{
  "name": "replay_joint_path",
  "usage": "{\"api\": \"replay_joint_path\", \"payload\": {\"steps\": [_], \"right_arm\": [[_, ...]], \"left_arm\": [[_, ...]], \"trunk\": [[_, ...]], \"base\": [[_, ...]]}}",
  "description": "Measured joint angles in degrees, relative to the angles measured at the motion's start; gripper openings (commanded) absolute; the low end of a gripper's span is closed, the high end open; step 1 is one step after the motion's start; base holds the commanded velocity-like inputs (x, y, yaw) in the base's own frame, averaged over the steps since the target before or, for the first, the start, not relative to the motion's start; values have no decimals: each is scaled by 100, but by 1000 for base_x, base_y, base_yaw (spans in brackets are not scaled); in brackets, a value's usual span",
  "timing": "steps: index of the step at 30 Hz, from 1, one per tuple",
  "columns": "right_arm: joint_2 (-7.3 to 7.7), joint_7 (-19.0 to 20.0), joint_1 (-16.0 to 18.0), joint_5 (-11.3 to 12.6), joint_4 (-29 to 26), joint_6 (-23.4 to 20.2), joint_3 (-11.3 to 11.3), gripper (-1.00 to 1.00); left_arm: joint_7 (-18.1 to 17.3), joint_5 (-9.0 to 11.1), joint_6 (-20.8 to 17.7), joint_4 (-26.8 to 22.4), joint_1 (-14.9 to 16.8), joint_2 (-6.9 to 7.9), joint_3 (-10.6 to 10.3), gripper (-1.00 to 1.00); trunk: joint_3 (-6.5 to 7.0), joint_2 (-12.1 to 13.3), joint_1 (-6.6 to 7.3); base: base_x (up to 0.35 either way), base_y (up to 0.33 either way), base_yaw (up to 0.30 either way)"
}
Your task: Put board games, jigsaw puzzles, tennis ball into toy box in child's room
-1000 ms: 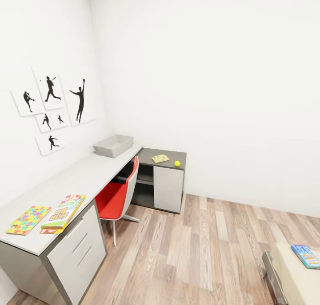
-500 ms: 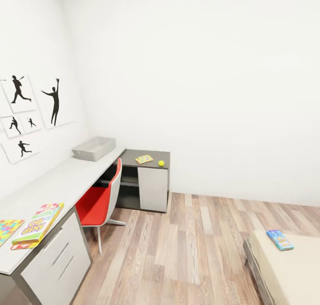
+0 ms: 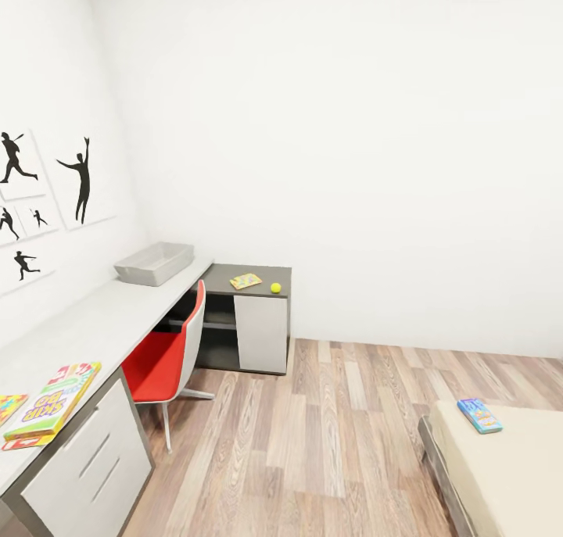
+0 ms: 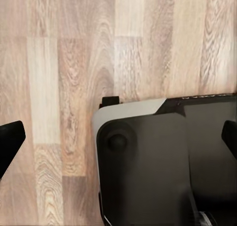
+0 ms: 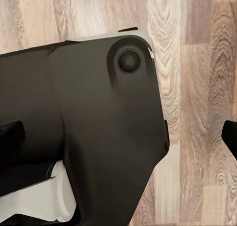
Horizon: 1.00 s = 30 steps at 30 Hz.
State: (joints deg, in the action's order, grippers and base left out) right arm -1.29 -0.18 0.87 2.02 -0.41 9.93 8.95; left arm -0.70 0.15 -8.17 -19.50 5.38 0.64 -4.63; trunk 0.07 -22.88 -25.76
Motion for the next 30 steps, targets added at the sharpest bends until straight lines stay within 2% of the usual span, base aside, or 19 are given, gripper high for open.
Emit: {"api": "replay_joint_path", "payload": {"steps": [4,10,11,15,17,21,22,25,26,30], "right_arm": [[-5,2,381,4,-182,-255,0,100],[16,-9,965,-3,-335,-991,0,100],[20,-33,1147,-4,-424,-1203,3,100],[15,-138,1468,-4,-676,-1589,13,100],[12,-259,1636,-6,-927,-1896,29,100],[2,-447,1852,-5,-1381,-2420,48,100],[1,-533,1925,-6,-1637,-2697,59,100],[-15,-656,2015,-4,-2088,-3117,71,100],[-29,-724,2069,-7,-2412,-3375,70,100],[-36,-814,2175,-5,-3145,-3910,72,100]], "left_arm": [[-8,14,-824,-862,6,0,-2,100],[-15,23,-1785,-1971,7,-2,29,100],[-16,24,-2040,-2287,10,-1,57,100],[-17,24,-2481,-2912,82,0,207,100],[-17,22,-2802,-3262,202,2,413,100],[-21,29,-3233,-3552,455,-2,707,100],[-23,31,-3404,-3622,604,-10,798,100],[-24,32,-3590,-3694,841,-31,881,100],[-24,34,-3671,-3745,970,-38,911,100],[-25,34,-3827,-3932,1208,-36,949,100]], "trunk": [[1,0,0],[1,0,0],[2,0,0],[1,0,0],[3,1,0],[1,1,0],[3,1,0],[1,1,0],[3,1,0],[1,0,0]], "base": [[0,0,-4],[0,0,-1],[0,0,0],[0,0,0],[0,0,0],[0,0,0],[0,0,0],[0,0,0],[0,0,0],[0,0,0]]}}
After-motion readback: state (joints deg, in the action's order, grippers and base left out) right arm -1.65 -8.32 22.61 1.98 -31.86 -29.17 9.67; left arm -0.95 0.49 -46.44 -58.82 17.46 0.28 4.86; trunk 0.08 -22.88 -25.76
